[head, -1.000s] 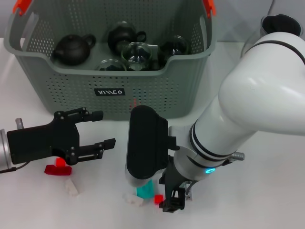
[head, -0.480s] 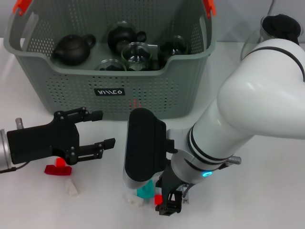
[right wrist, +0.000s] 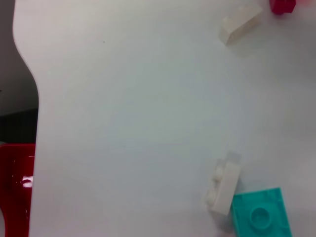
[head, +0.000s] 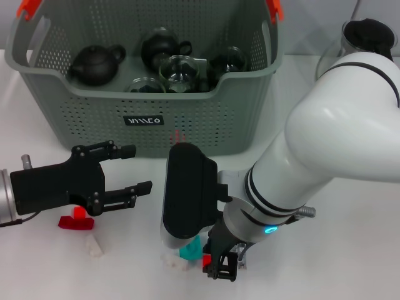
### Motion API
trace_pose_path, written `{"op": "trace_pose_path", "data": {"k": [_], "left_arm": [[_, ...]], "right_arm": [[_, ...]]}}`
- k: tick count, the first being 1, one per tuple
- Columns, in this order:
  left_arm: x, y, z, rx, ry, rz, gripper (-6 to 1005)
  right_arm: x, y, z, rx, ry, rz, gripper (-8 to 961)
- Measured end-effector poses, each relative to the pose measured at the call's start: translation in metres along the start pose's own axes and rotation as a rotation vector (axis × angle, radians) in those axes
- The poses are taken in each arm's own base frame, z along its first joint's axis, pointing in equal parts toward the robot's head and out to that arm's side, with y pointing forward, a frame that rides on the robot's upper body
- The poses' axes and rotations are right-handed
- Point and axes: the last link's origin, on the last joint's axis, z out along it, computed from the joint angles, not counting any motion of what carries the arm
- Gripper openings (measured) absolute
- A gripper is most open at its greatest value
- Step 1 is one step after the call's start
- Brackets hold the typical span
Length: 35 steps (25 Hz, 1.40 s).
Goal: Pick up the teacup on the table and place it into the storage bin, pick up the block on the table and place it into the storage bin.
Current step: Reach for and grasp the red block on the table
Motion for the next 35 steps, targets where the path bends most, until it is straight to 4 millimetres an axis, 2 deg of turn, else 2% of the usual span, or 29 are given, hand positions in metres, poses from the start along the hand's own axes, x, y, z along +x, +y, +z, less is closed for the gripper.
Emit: {"op": "trace_pose_path", "data": {"k": [8, 19, 24, 35], "left_arm": [[0.0002, -0.0001, 0.0002, 0.0, 0.0, 0.008, 753], [0.0001, 0.0001, 0.0003, -0.001, 0.001, 0.008, 752], [-0.0003, 0.0003, 0.0, -0.001, 0.0, 0.007, 753], [-0.0005, 0.0006, 0.0003, -0.001, 0.001, 0.005, 753]], "right_arm": [[-0.0001, 0.0006, 0.0002, -0.005, -0.002, 0.003, 267], [-0.0006, 0.0019, -0.0003, -0.013, -0.001, 0.002, 272], [-0.0007, 0.0019, -0.0001, -0.014, -0.003, 0.004, 417], [0.0004, 0.0031, 0.0017, -0.014, 0.002, 0.0, 414]]}}
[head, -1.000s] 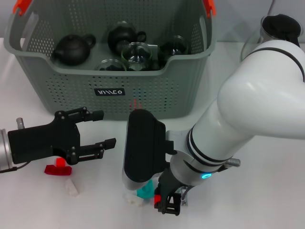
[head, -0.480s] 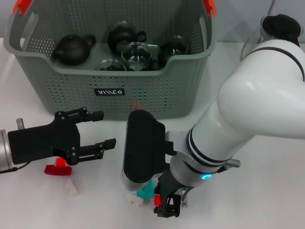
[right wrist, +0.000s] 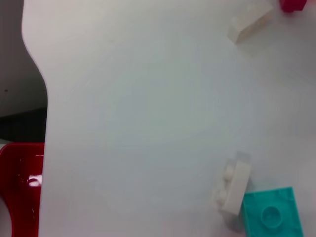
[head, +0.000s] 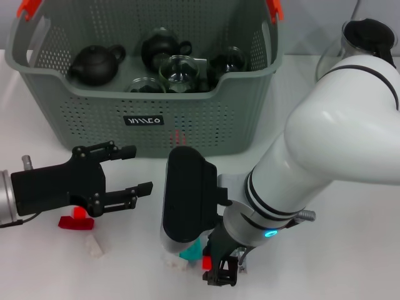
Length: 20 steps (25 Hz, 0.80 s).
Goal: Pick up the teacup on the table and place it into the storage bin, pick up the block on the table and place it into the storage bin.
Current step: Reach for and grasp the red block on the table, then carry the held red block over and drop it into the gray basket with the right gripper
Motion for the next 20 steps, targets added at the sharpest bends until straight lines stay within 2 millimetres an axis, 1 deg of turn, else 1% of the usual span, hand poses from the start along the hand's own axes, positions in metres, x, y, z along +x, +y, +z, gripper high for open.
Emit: {"op": "trace_pose_path", "data": {"k": [5, 14, 19, 20], "left_arm": [[-0.0004, 0.0006, 0.0002, 0.0, 0.001, -0.002, 753], [-0.0005, 0.0006, 0.0, 0.0, 0.0, -0.002, 752], [-0.0011, 0.001, -0.0005, 0.001, 0.0, -0.004, 752], [-0.0011, 0.001, -0.0005, 0.001, 0.0, -0.004, 752]], "right_arm": [[0.0011, -0.0004, 0.0009, 0.0, 0.002, 0.003, 413], [0.0016, -0.0005, 0.0018, 0.001, 0.0, 0.005, 332], [-0.0017, -0.0002, -0.0043, 0.009, -0.019, -0.006, 204], [-0.0019, -0.0003, -0.0063, 0.01, -0.021, -0.006, 204]]}}
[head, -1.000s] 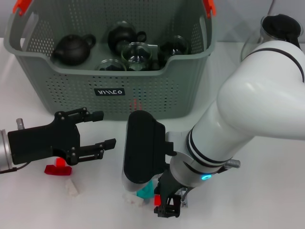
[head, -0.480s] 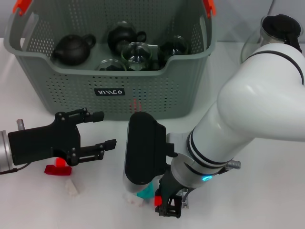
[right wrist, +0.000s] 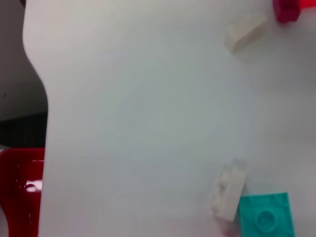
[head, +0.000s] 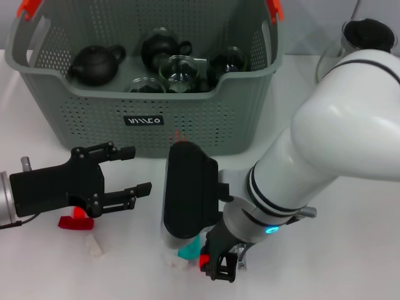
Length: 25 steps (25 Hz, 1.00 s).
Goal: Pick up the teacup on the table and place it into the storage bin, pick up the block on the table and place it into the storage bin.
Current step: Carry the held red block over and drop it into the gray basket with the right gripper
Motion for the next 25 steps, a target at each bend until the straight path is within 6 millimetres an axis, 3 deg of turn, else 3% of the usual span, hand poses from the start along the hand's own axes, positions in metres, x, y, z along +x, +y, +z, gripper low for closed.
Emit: {"op": "trace_pose_path", "data": {"k": [5, 12, 17, 21, 25], "left_arm": [[0.001, -0.001, -0.003, 0.008, 0.008, -0.001, 752], [0.0, -0.002, -0.005, 0.016, 0.005, 0.0, 753], [0.001, -0.003, -0.005, 0.018, 0.003, 0.004, 753], [0.002, -0.004, -0.005, 0.017, 0.005, 0.007, 752], [0.003, -0.005, -0.005, 0.019, 0.004, 0.008, 752]], "right_arm": [[0.003, -0.003, -0.013, -0.003, 0.005, 0.021, 205], [0.016, -0.013, -0.054, 0.02, -0.037, 0.1, 205], [0.016, -0.017, -0.104, 0.078, -0.135, 0.117, 204], [0.004, -0.017, -0.147, 0.163, -0.214, 0.079, 204], [-0.01, -0.027, -0.178, 0.244, -0.28, 0.042, 204]]}}
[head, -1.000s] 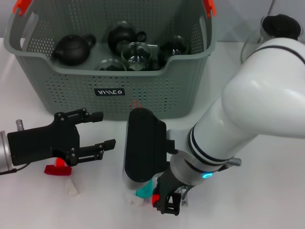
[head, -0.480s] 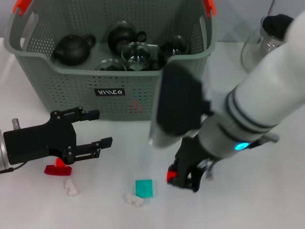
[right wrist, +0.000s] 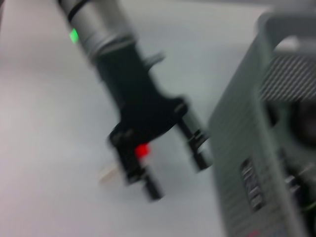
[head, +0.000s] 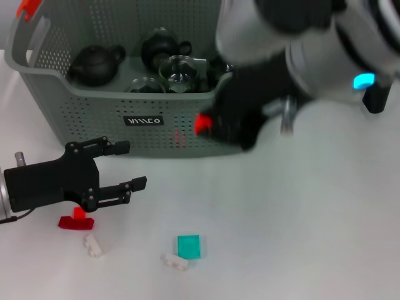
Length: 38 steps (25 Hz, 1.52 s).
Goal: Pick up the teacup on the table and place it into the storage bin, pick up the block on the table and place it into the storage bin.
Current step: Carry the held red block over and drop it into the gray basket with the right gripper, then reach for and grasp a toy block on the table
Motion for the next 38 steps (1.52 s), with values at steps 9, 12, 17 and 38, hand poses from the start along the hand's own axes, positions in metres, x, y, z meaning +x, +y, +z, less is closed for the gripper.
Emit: {"op": "trace_pose_path", "data": {"k": [9, 12, 17, 38], "left_arm": [[0.0, 0.0, 0.0, 0.003, 0.0, -0.004, 754], [0.0, -0.001, 0.0, 0.005, 0.001, -0.005, 754], [0.0, -0.002, -0.001, 0.015, 0.006, -0.005, 756], [0.01, -0.012, -0.001, 0.016, 0.007, -0.073, 761]], "right_arm": [[-0.031, -0.052, -0.02, 0.306, -0.206, -0.015, 248], [-0.032, -0.067, -0.018, 0.378, -0.238, 0.008, 274], [-0.024, -0.093, -0.011, 0.44, -0.287, 0.104, 317], [0.015, -0.088, -0.012, 0.267, -0.532, 0.265, 916]]}}
